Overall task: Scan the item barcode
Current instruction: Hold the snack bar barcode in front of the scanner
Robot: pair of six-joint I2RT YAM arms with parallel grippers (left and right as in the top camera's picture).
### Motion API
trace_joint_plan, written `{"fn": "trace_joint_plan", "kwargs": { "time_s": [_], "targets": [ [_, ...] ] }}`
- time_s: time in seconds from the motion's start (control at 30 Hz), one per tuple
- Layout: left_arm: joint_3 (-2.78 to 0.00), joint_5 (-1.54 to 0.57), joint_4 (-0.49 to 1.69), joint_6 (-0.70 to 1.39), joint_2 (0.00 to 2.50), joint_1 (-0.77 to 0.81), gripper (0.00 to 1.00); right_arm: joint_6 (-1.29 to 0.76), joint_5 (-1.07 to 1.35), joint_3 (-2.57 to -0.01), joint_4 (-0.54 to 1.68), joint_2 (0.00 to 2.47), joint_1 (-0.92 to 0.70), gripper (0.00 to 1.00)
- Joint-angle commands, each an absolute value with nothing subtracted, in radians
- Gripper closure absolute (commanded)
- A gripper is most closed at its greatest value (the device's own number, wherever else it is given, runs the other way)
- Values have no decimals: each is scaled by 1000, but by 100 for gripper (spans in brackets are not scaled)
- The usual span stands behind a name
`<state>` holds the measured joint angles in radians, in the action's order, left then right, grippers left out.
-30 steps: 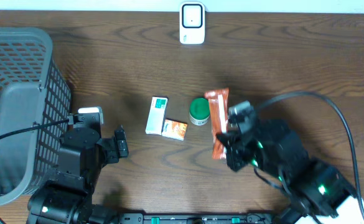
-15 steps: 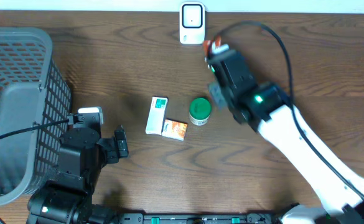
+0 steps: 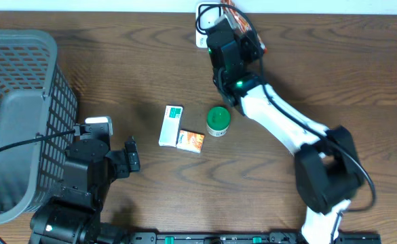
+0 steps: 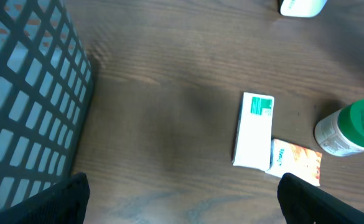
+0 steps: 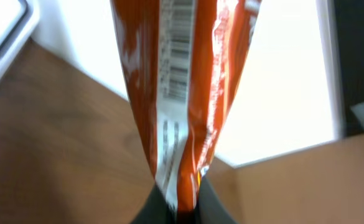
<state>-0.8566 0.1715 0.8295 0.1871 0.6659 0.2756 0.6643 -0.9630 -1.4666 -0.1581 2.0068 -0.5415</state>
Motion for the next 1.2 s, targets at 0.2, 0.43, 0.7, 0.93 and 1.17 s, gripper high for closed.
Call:
{"fn": "trace_joint_plan", "kwargs": {
  "time_s": [0.2, 0.43, 0.7, 0.93, 1.17],
  "targets": [
    [-862, 188, 830, 193, 665, 273, 4, 1357, -1020, -1715, -491, 2309, -464, 99],
    [-862, 188, 830, 193, 665, 273, 4, 1508, -954, -1905, -495, 2497, -460, 99],
    [-862, 188, 830, 193, 665, 273, 4, 1528, -921, -1908, -502, 2573, -478, 99],
    [-862, 188, 830, 193, 665, 273, 4, 1542, -904, -1908, -536, 2606, -471, 99],
    [-862, 188, 830, 193, 665, 273, 4, 1542, -873, -1908, -509, 2606, -464, 99]
  ]
}}
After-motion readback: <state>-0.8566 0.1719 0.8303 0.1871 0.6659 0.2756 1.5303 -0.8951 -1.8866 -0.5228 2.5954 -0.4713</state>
